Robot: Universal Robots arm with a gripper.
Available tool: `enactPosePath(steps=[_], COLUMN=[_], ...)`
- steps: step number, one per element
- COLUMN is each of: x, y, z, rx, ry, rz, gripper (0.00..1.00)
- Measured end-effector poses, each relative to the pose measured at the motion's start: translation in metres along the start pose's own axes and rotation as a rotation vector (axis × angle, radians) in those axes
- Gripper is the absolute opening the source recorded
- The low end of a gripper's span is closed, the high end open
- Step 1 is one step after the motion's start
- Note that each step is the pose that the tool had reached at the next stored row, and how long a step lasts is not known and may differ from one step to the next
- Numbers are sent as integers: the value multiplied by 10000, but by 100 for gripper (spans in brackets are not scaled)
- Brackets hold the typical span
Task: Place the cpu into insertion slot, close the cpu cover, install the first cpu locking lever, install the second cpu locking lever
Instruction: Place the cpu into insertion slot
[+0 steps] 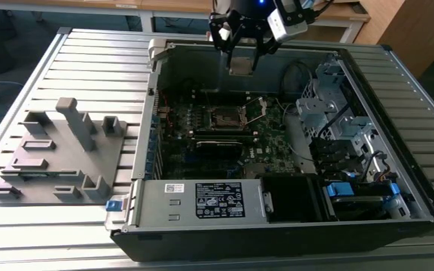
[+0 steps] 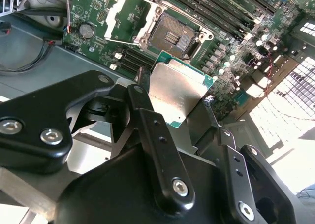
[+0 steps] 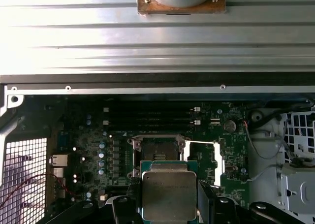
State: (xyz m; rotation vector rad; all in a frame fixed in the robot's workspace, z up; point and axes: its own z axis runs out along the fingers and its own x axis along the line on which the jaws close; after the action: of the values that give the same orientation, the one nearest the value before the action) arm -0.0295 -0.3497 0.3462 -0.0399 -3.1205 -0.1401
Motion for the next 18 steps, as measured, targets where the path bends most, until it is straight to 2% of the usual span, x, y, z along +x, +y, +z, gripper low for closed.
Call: enactPosePath(steps=[8, 18], x=[-1, -1], y=[-3, -4], z=[35, 47], rx=[0, 1], ry=[-3, -2], rz=[0, 0], gripper=[54, 54])
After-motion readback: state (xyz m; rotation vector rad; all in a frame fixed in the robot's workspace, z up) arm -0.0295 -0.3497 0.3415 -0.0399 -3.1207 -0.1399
